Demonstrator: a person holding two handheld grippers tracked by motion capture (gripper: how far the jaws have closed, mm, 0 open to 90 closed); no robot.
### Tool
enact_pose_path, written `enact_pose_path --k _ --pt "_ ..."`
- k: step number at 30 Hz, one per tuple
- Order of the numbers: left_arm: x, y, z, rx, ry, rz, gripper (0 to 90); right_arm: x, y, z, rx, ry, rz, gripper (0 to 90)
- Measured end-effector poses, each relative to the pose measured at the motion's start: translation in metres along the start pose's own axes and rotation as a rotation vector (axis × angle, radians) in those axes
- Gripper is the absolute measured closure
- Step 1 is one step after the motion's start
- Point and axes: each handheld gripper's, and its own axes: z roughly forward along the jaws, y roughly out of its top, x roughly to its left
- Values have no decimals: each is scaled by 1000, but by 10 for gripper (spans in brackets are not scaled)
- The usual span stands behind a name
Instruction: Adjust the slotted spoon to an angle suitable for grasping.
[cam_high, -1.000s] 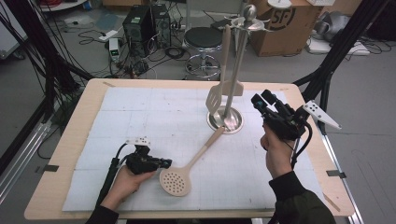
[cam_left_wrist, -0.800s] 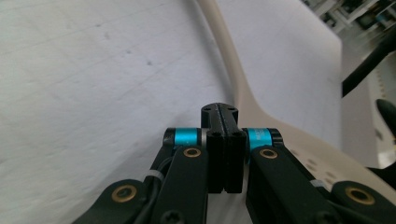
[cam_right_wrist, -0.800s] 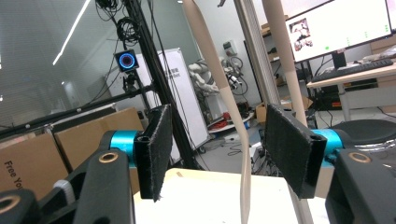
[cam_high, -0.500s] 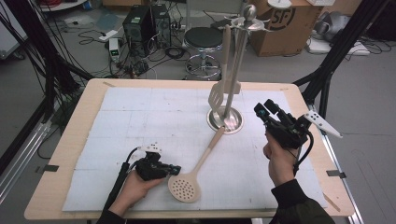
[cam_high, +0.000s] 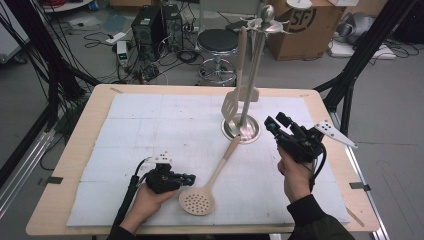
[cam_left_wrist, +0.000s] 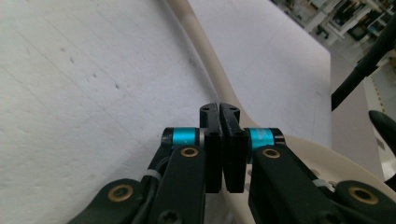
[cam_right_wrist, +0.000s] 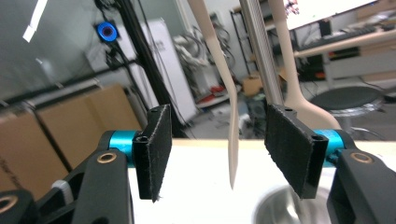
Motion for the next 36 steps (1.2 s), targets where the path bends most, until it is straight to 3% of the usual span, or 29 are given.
enact_pose_path --k 2,5,7,9,11,14,18,20,22,27,31,36 --pt "2 1 -7 -27 -12 -8 812 4 -2 2 36 -33 -29 404" --pt "3 3 -16 -71 -5 -10 643 8 -6 4 71 -29 -28 397" --pt "4 4 -24 -98 -15 -17 576 9 -8 4 72 -22 -22 397" --pt "6 6 -31 -95 -29 -23 506 9 -10 5 71 -18 -15 397" --pt "6 5 -36 -95 -15 -19 376 9 -12 5 76 -15 -8 401" --pt "7 3 -43 -115 -4 -18 273 9 -16 7 114 -49 -11 413" --pt "8 1 -50 -144 2 -12 246 8 -23 7 141 -78 2 390" --pt "8 -2 -54 -149 -3 -9 246 10 -24 5 136 -98 -29 369" --pt "7 -6 -58 -159 13 6 243 12 -25 4 145 -91 -25 361" --pt "6 -11 -68 -208 45 2 229 13 -32 4 184 -112 58 366" --pt "7 -13 -75 -233 58 3 227 14 -37 9 241 -96 170 387" --pt "5 -17 -81 -266 63 19 217 20 -46 16 311 -96 179 395"
